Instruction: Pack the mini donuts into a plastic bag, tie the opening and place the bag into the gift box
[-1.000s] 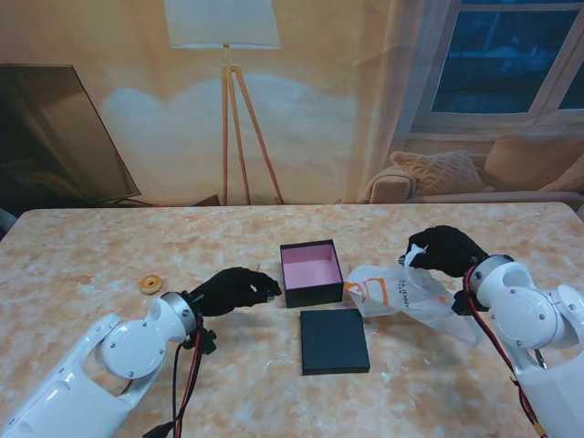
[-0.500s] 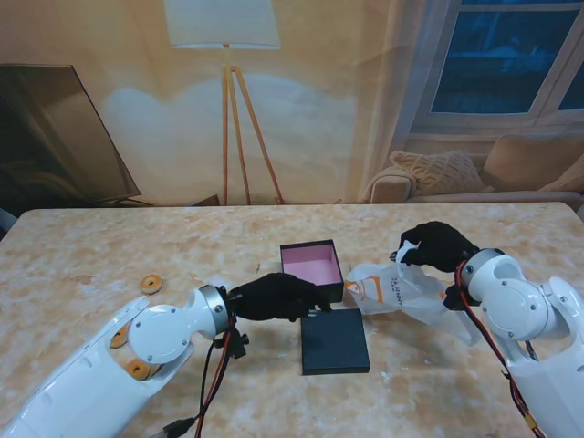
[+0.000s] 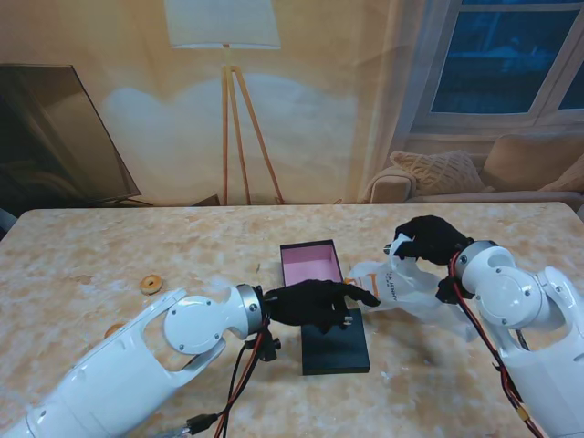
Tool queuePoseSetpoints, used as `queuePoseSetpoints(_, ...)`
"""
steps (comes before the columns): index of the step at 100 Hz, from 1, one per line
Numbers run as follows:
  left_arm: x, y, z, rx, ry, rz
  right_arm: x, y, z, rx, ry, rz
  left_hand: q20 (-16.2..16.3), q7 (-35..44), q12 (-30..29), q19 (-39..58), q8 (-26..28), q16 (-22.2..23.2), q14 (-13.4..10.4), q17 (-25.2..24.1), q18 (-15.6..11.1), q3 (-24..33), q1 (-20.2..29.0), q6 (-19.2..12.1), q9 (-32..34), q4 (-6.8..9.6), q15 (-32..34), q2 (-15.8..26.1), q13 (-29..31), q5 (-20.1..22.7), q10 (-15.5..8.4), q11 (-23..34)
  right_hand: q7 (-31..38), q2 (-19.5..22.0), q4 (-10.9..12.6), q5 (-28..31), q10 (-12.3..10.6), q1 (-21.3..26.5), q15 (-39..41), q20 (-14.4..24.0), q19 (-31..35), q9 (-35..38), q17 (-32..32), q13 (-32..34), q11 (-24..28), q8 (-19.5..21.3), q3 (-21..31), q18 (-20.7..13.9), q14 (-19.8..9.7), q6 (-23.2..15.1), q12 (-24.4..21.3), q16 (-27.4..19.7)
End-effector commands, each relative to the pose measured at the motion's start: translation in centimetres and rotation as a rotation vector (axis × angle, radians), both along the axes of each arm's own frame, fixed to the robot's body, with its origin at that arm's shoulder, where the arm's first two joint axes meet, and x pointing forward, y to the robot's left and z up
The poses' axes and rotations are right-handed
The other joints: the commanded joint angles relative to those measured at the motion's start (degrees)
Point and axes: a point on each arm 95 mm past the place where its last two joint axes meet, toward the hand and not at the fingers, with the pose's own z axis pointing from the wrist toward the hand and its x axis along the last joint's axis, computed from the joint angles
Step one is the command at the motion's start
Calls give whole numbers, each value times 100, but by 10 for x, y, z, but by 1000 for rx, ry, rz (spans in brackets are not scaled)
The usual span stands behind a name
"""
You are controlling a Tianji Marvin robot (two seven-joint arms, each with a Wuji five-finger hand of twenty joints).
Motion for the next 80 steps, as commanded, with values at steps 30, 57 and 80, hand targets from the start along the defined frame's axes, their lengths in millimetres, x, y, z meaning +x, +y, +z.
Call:
queuePoseSetpoints(30, 6, -25, 2, 25, -15, -26, 0, 15, 4, 72, 57, 13, 131, -293, 116, 122, -355, 110, -134, -46, -269, -89, -176, -255, -114, 150, 86, 177, 39, -746, -169, 67, -58, 263, 174, 240, 161, 357, 102, 38, 154, 193, 97, 181, 63, -227, 189, 109, 7, -102, 72, 24)
queuePoseSetpoints(57, 3, -22, 9, 2, -124, 13, 4, 27, 16, 100, 80, 7, 41, -45, 1031, -77, -293, 338, -419, -211, -421, 68, -150, -372, -597, 2, 139, -77, -246, -664, -137, 68, -39, 255, 172, 273, 218, 366, 180, 30, 230, 249, 177, 267, 100, -293, 224, 151, 38, -50, 72, 25)
queuePoseSetpoints(80, 0, -20, 13, -29, -163, 30, 9, 36, 19, 127, 119, -16, 154, 34, 1619, 413, -284, 462, -589, 278, -435, 188, -22, -402, -20, -172, 678, -520, 313, -693, -295, 417, -39, 244, 165, 284, 276, 396, 224, 23, 286, 260, 212, 292, 117, -349, 259, 208, 86, -6, 58, 5)
